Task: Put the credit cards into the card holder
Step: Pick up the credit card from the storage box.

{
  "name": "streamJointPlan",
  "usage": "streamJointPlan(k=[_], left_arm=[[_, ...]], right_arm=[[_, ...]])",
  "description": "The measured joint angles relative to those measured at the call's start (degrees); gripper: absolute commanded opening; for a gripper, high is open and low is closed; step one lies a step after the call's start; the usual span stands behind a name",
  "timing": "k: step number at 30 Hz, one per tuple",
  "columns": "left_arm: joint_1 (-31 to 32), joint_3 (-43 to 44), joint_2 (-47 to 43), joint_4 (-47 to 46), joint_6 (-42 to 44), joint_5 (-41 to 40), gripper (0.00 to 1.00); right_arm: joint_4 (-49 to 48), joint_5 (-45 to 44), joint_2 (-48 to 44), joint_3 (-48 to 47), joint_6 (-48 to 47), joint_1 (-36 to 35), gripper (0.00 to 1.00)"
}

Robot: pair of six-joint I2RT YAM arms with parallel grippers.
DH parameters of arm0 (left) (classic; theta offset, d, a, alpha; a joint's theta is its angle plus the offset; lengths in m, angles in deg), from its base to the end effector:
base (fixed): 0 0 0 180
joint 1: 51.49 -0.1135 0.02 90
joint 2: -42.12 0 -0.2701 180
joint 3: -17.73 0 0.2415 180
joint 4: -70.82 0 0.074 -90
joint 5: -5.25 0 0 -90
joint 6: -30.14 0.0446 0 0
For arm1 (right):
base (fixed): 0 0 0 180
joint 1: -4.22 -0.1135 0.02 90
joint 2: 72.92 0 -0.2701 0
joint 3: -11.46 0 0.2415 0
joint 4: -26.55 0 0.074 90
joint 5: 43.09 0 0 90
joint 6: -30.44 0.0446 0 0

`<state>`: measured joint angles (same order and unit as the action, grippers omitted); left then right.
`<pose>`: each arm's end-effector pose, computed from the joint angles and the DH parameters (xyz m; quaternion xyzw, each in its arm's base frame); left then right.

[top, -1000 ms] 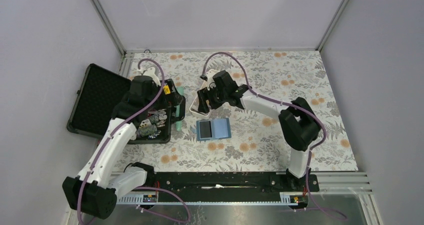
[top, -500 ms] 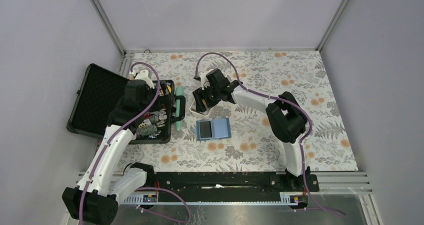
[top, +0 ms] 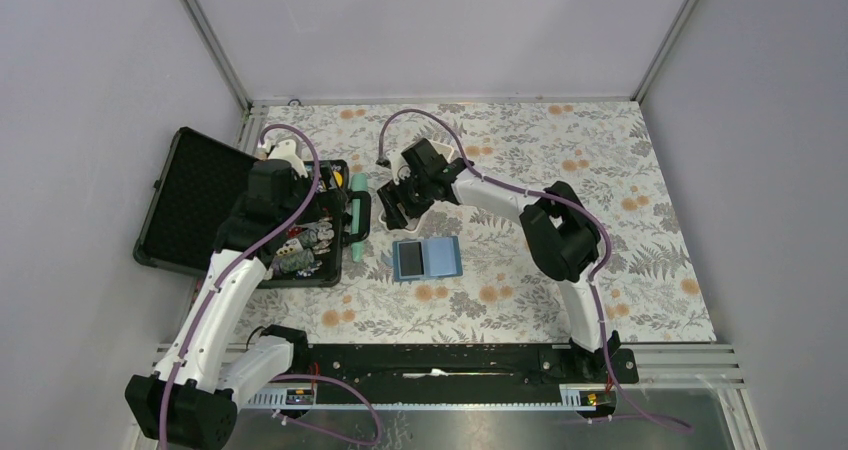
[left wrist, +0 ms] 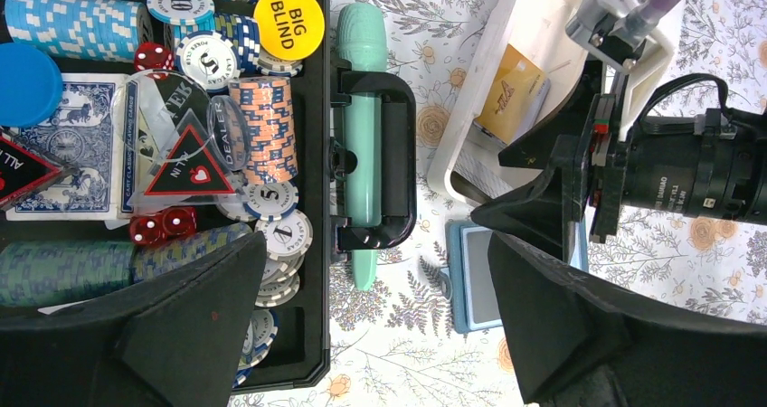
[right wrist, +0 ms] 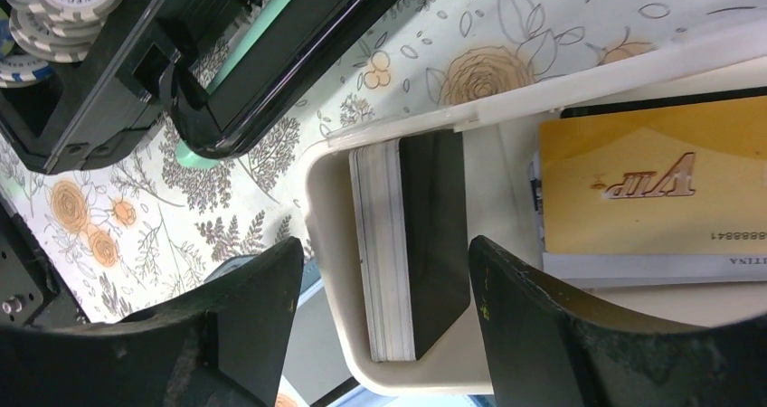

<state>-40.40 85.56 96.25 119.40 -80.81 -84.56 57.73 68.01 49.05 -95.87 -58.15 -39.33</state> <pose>0.1900 -0.0374 0.3217 -0.0754 0.8833 -0.1291 0.4443 0.3348 0.3404 0.1987 -0.3917 0.8253 0.2981 0.2767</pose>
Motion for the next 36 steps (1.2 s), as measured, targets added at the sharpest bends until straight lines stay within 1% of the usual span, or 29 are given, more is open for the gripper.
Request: streamJointPlan(k=[9,25,34,36], left_arm=[[-0.3,-0.2,0.0,0.0,0.0,0.0,0.99],[-0.4,-0.6,-0.1,0.0,0.0,0.0,0.99],[-0.6,-0.6,-0.1,0.0,0.0,0.0,0.99],[-0.6,-0.6,-0.1,0.0,0.0,0.0,0.99]], right_arm=[[3.2,0.1,0.7,-2.4,-2.1,-1.8,0.69],[3.6,-0.1,0.7,-2.7,-2.5,-2.2,0.64],[3.5,-0.9,0.6,-2.8,-2.4,-2.2,0.58],[3.5,-1.0,0.5,-2.8,-2.4,-2.2,0.53]])
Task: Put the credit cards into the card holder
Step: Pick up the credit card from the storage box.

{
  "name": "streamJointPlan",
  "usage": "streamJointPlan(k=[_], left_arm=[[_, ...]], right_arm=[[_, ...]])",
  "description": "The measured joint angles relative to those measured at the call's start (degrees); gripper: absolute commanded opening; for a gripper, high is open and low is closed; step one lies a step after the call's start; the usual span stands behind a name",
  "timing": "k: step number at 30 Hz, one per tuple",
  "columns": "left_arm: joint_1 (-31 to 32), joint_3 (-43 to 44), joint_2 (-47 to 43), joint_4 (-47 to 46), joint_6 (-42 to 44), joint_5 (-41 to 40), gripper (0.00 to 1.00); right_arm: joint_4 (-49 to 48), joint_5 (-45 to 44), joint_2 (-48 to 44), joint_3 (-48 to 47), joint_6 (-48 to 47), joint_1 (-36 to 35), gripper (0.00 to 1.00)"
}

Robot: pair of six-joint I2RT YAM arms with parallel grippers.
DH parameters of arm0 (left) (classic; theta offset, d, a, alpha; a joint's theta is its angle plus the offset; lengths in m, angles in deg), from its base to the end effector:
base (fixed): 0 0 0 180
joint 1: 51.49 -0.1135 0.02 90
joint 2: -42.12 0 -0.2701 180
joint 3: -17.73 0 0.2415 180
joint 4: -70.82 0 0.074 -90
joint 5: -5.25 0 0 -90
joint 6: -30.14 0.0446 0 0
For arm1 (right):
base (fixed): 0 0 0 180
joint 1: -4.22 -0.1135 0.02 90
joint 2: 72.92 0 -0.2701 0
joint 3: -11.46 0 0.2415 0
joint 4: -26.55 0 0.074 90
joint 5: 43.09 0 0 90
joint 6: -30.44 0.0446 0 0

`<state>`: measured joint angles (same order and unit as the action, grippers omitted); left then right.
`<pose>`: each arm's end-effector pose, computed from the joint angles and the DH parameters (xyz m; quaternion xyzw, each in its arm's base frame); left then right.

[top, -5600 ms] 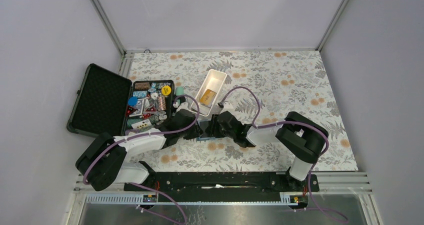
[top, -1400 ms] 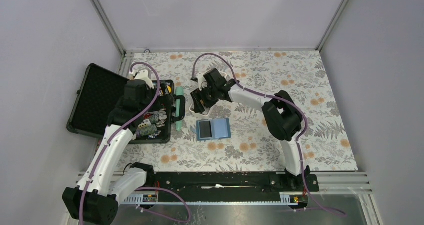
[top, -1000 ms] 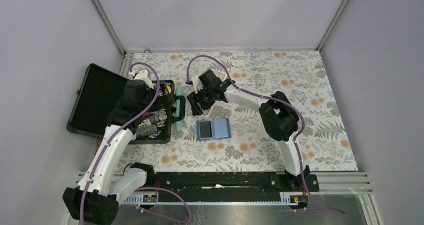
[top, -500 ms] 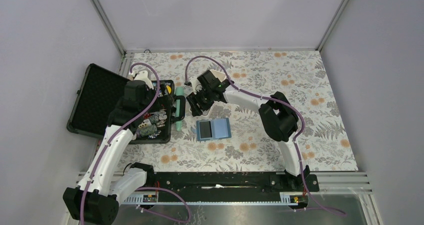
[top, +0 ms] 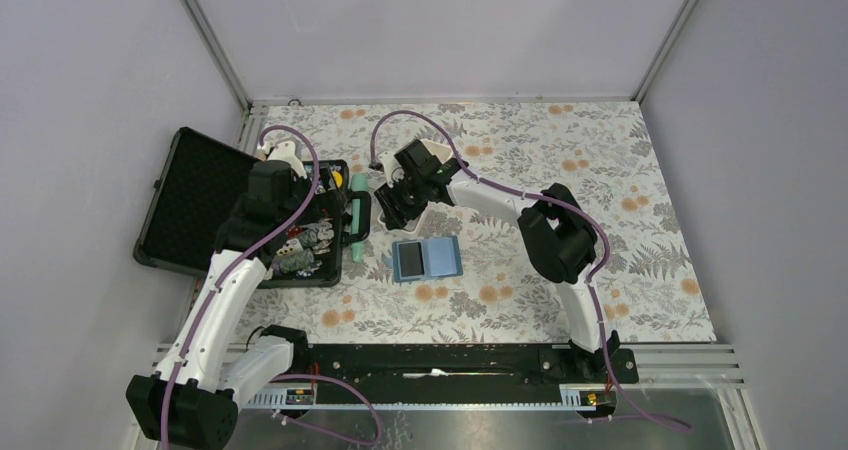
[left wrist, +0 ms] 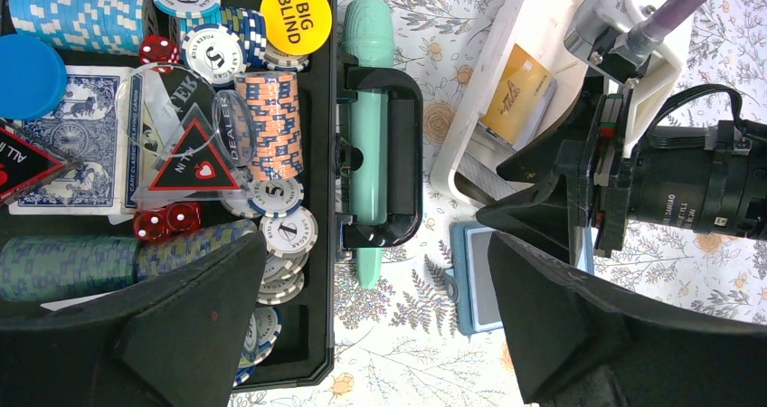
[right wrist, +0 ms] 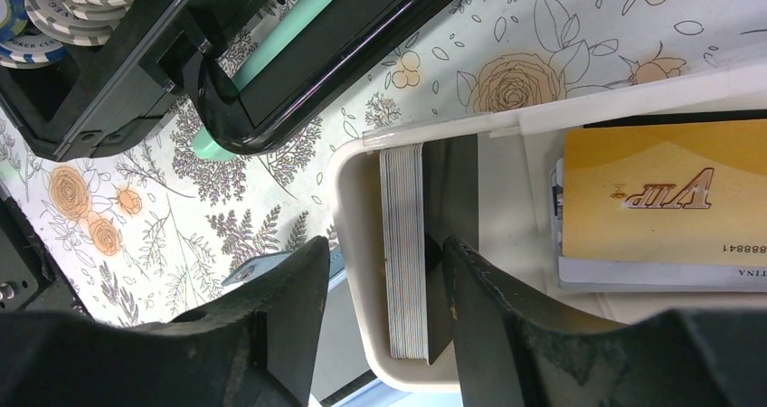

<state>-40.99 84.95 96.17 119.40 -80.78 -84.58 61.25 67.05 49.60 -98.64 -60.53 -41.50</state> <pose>0.1900 -0.0353 0.3185 -0.0800 0.8850 -0.1254 0.4411 0.3241 0.3543 0.2044 -0.4218 0.8161 0.2875 0.2708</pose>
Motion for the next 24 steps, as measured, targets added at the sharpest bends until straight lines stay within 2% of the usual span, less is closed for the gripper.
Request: streamJointPlan(k=[3,11,15,24], left_arm=[[0.0,0.0,0.0,0.0,0.0,0.0,0.99],[-0.1,0.0,0.0,0.0,0.0,0.0,0.99],[-0.1,0.0,0.0,0.0,0.0,0.0,0.99],[-0.1,0.0,0.0,0.0,0.0,0.0,0.99]], right_arm=[[0.0,-0.2,0.0,0.0,0.0,0.0,0.46],[0.0,-0.2,-0.3,0.0,0.9,0.0,0.39],[0.0,-1.0,-0.7,0.0,1.3,0.0,0.30],[-0.1,-2.4,-0.7,0.0,1.5,0.0,0.18]])
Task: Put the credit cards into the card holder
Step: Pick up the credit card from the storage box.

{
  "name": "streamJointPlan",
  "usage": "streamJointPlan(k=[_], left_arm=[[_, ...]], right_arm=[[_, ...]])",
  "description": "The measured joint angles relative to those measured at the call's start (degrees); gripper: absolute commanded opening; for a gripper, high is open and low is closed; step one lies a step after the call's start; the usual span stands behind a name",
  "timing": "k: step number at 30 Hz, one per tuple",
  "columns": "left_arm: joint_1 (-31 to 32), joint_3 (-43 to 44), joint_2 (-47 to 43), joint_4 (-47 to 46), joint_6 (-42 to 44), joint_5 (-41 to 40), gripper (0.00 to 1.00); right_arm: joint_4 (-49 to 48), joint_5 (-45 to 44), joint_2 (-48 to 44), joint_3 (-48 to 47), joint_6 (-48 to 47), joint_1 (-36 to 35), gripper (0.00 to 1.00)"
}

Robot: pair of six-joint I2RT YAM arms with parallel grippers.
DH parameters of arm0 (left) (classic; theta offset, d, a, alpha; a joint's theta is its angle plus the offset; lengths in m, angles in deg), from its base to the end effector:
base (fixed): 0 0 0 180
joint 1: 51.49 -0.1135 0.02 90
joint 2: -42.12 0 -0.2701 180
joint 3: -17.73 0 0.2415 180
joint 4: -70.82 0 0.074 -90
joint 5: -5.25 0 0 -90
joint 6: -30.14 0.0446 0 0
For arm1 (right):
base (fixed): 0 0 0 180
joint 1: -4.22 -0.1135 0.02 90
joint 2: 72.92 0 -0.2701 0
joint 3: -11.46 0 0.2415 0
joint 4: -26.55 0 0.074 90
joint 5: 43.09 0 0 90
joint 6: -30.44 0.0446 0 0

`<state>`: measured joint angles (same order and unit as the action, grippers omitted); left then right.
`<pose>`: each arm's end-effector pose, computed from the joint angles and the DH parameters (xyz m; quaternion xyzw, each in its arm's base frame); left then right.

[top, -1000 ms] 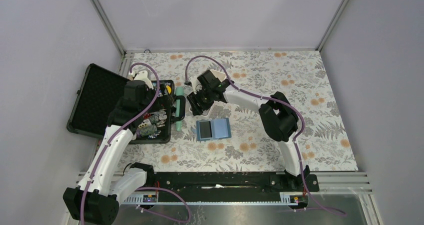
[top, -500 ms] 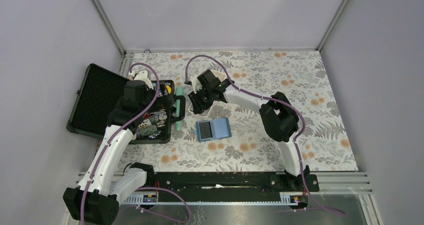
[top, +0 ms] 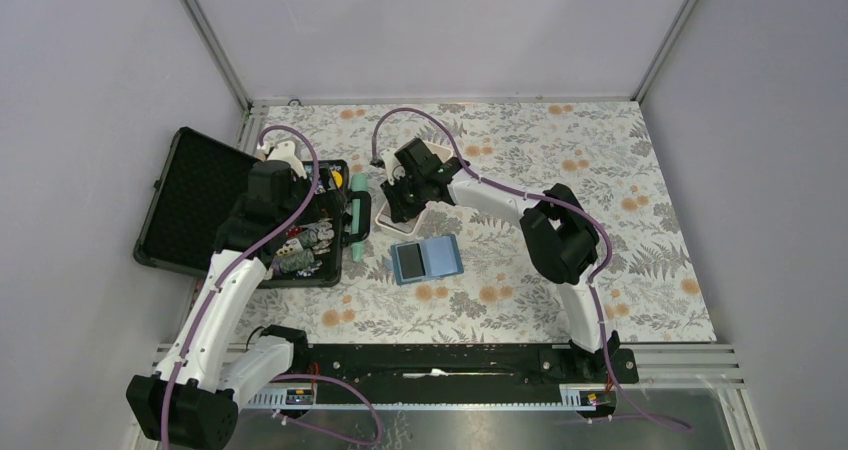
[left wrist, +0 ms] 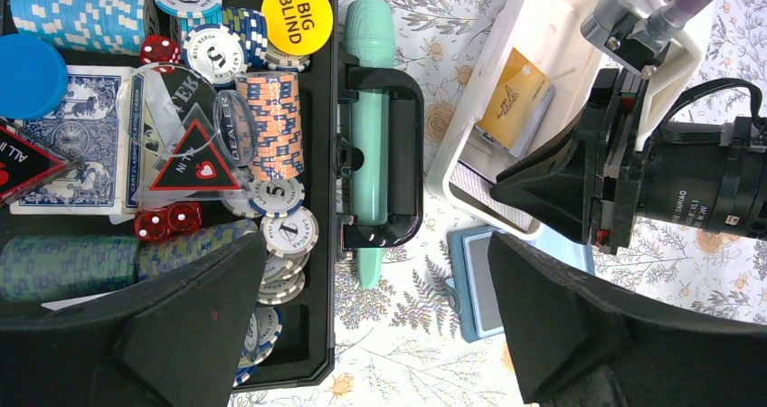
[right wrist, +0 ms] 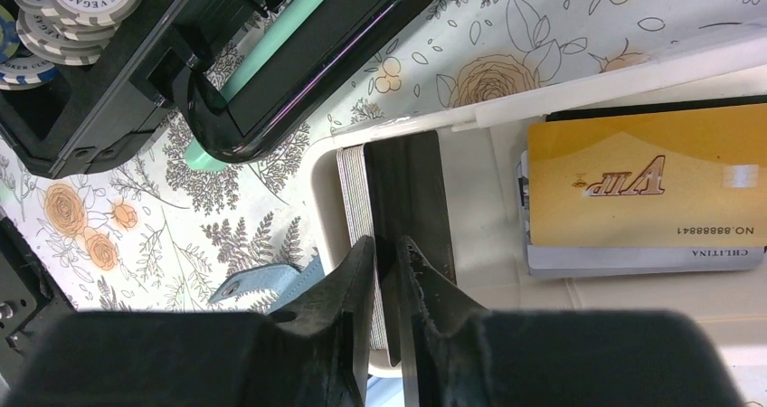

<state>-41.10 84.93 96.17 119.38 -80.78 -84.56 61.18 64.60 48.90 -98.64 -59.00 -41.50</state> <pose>0.1901 -0.0350 0.3184 -0.0808 0.8850 -0.1252 0.4412 0.3249 0.3526 0.2097 -0.4050 0.8250 0.2756 0.2817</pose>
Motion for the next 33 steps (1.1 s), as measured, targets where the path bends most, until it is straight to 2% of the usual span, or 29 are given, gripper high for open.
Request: streamJointPlan(k=[11,24,29,33], left_arm=[[0.0,0.0,0.0,0.0,0.0,0.0,0.99],[0.0,-0.4,-0.4,-0.2,0.0,1.0,0.99],[-0.1,-4.3,-4.6,-3.5,-1.5,6.4,0.99],[-0.1,-10.7,-9.6,-11.6,-5.9,15.1,0.99]], right_arm=[[-4.9,-4.4,-4.5,4.7,-0.1,0.0,0.01],[-14.1,-10.4,-14.4,13.4,-0.7,-0.1,0.00],[-19.5,-12.7,-23.2,20.9,2.2,-0.3,0.00],[-27.6,-13.6,-35.2,31.6,9.4,-0.4,0.00]])
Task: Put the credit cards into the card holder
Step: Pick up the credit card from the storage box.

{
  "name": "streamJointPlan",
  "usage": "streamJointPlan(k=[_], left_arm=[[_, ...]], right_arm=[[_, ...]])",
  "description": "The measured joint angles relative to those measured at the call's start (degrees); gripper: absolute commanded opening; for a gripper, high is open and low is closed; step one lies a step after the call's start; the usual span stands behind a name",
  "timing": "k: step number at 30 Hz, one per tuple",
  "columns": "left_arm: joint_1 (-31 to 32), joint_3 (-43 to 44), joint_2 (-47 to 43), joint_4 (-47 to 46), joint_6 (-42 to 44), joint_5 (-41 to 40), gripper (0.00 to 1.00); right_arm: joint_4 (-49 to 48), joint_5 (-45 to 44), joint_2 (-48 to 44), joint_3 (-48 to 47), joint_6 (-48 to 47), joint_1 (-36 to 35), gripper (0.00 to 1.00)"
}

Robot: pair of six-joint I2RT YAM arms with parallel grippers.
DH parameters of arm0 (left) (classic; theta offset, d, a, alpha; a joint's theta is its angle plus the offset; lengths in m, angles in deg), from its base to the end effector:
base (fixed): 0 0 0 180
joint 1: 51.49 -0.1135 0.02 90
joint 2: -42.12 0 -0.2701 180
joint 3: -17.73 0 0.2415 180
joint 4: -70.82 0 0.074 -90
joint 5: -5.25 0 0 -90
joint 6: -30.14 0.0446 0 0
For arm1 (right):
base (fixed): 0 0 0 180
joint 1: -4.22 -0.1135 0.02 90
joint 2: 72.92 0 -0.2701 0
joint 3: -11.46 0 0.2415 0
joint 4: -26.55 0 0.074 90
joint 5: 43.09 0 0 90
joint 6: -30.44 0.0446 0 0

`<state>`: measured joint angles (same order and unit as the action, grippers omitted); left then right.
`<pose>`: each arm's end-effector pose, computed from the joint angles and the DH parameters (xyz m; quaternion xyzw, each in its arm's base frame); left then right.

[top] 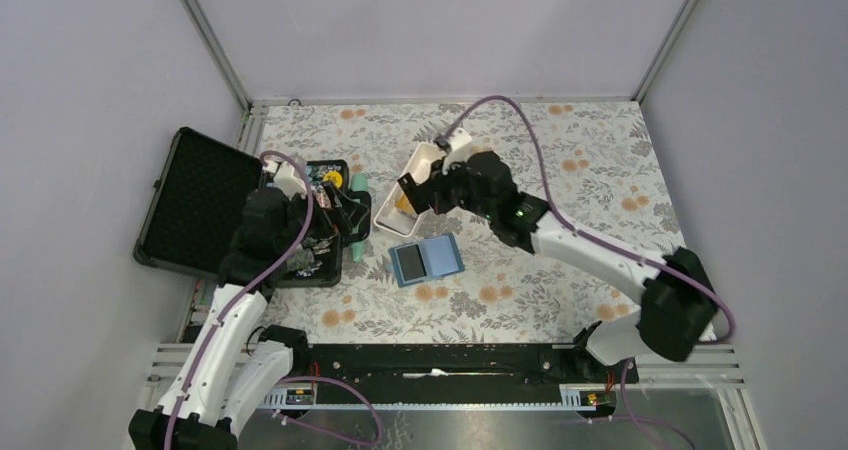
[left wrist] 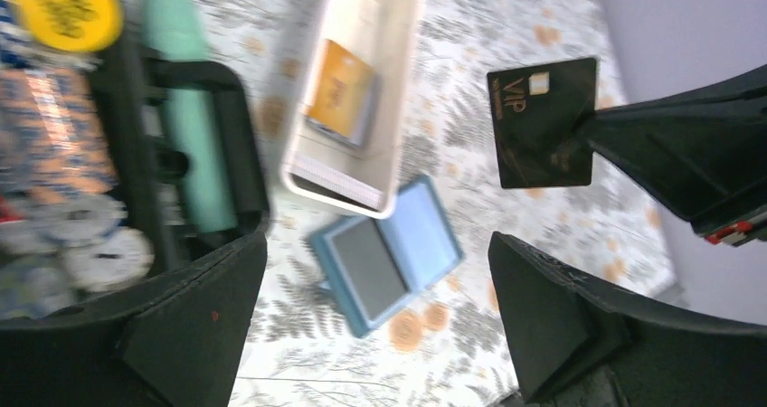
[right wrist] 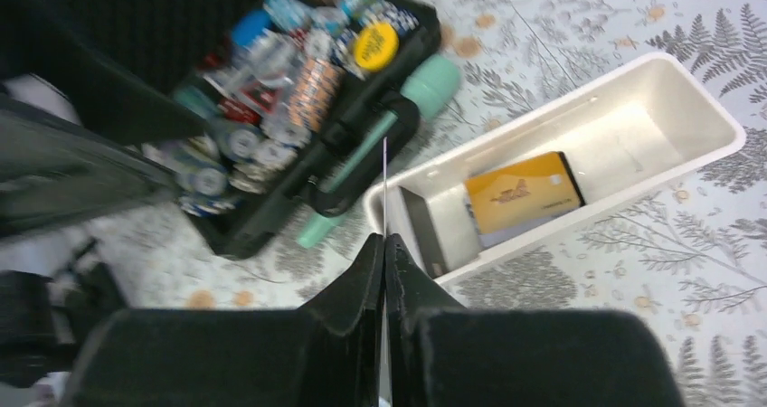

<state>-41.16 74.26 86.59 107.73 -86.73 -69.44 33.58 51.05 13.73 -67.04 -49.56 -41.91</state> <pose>0.1647 -0.0420 0.3040 -0.0492 0.8368 -0.2766 0.4699 0.2455 0.2600 0.3179 -0.2670 0.7479 0.3109 0.5222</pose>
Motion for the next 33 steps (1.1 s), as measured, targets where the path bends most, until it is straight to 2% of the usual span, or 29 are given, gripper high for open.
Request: streamJointPlan(k=[6,12,15,20,24,33], left_arm=[[1.4,-13.1,-4.4,-18.9,-13.8,14.2,0.99],[8.6,-17.2,-7.8,-31.2,-22.8,18.6,0.98],[12.5,-17.2,-8.8,-36.0,-24.9,18.9,0.84],[15.4,-17.2,-7.7,-39.5,-27.1,18.9,0.60],[17.2,-17.2,-5.5,-40.3,-28.1,18.8,0.39],[18.6,-18.7,-4.6,-47.3,-31.5,18.4,0.00]], right_arm=[[-15.6,3.6,-14.9,15.8,15.6,0.0,0.00],[-26.5,11.1,-18.2,24.1,29.0,0.0,0.00],[-30.4,13.6,-19.0,26.8,33.5,0.0,0.00],[-34.7,16.1,-21.5,29.3,38.1,0.0,0.00],[-36.5,16.6,-22.7,29.3,39.6,0.0,0.00],[-36.7,16.4,-22.9,29.7,39.8,0.0,0.00]])
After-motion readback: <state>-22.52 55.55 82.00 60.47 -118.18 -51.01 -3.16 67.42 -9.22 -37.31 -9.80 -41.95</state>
